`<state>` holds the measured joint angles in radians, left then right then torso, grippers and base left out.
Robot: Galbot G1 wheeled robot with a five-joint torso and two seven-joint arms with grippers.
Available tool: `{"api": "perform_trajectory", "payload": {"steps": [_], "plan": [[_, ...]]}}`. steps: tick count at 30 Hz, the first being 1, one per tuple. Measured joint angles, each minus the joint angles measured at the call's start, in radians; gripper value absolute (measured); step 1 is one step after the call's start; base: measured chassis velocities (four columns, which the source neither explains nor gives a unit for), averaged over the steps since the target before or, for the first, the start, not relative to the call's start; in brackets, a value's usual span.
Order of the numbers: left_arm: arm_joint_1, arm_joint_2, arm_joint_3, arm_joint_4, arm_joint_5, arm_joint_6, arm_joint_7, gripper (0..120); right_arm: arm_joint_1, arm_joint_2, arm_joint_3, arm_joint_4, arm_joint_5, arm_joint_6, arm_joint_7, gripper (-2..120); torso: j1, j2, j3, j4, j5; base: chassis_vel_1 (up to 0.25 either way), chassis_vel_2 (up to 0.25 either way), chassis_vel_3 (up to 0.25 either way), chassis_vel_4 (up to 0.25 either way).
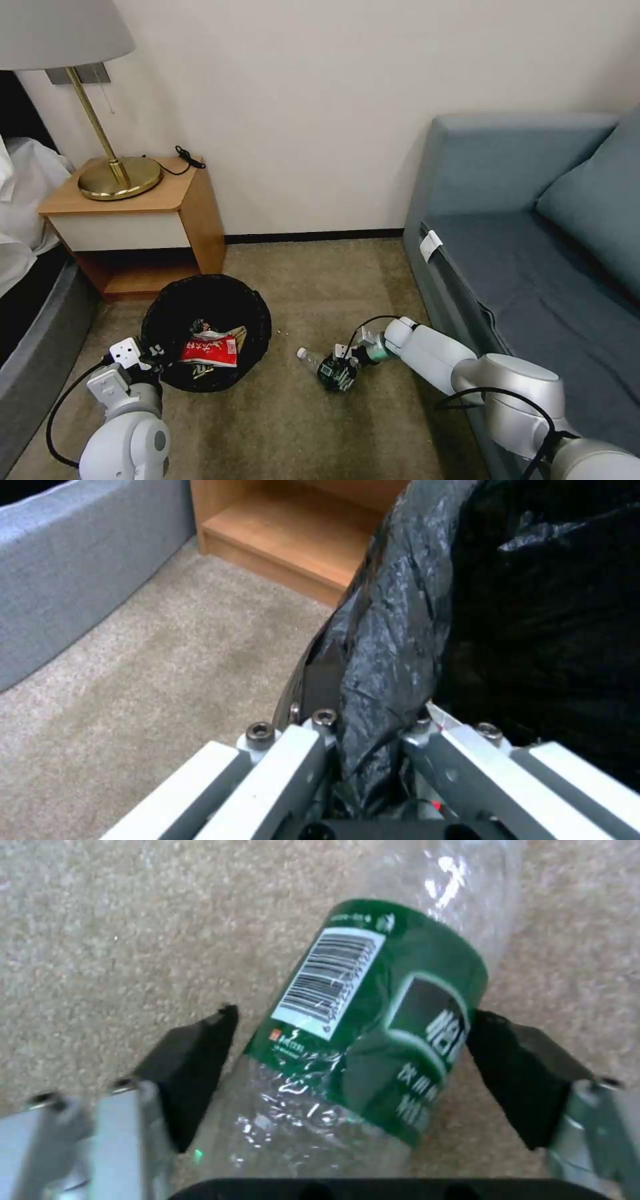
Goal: Pick up the trash bin, then pick up the garbage on the floor and place it into the trash bin.
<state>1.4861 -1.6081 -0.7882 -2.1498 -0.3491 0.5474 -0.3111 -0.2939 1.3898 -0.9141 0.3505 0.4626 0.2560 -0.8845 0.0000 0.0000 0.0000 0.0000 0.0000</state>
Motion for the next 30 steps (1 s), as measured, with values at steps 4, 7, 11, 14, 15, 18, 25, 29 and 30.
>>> {"api": "perform_trajectory", "payload": {"steps": [4, 7, 11, 14, 15, 18, 25, 29, 30], "plan": [[0.000, 0.000, 0.001, 0.000, 0.000, -0.001, 0.000, 2, -0.003, 0.000, 0.003, -0.002, -0.003, 0.003, 0.002, 65, 0.000, 0.000, 0.000, 0.0000, 0.0000, 0.000, 0.000, 0.000, 0.000], [0.000, 0.000, 0.001, 0.001, 0.001, -0.003, 0.001, 2, -0.004, 0.000, 0.004, -0.004, -0.007, 0.006, 0.002, 57, 0.000, 0.000, 0.000, 0.0000, 0.0000, 0.000, 0.000, 0.000, 0.000], [0.000, 0.000, 0.001, 0.002, 0.002, -0.004, 0.001, 2, -0.007, 0.000, 0.010, -0.006, -0.010, 0.010, 0.003, 42, 0.000, 0.000, 0.000, 0.0000, 0.0000, 0.000, 0.000, 0.000, 0.000], [-0.001, 0.000, 0.002, 0.002, 0.003, -0.004, 0.001, 2, -0.009, -0.002, 0.017, -0.003, -0.011, 0.013, 0.003, 30, 0.000, 0.000, 0.000, 0.0000, 0.0000, 0.000, 0.000, 0.000, 0.000], [-0.001, 0.000, 0.002, 0.002, 0.003, -0.004, 0.001, 2, -0.009, -0.002, 0.017, -0.003, -0.011, 0.013, 0.003, 30, 0.000, 0.000, 0.000, 0.0000, 0.0000, 0.000, 0.000, 0.000, 0.000], [-0.001, 0.000, 0.003, 0.003, 0.005, -0.004, 0.001, 2, -0.009, -0.012, 0.022, 0.011, -0.009, 0.015, 0.003, 23, 0.000, 0.000, 0.000, 0.0001, 0.0000, 0.000, 0.000, 0.000, 0.000], [-0.001, 0.000, 0.006, 0.006, 0.007, -0.002, 0.001, 2, -0.004, -0.067, 0.054, 0.109, 0.021, 0.017, 0.016, 21, 0.000, 0.000, 0.000, -0.0001, 0.0001, 0.000, 0.000, 0.000, 0.000], [0.000, 0.000, 0.011, 0.016, 0.008, 0.001, 0.000, 2, 0.029, -0.155, 0.130, 0.235, 0.062, 0.008, 0.066, 21, 0.000, 0.000, 0.000, 0.0001, 0.0001, 0.000, 0.000, 0.000, 0.000], [0.000, 0.000, 0.011, 0.016, 0.008, 0.001, 0.000, 2, 0.029, -0.155, 0.130, 0.235, 0.062, 0.008, 0.066, 21, 0.000, 0.000, 0.000, 0.0001, 0.0001, 0.000, 0.000, 0.000, 0.000]]}}
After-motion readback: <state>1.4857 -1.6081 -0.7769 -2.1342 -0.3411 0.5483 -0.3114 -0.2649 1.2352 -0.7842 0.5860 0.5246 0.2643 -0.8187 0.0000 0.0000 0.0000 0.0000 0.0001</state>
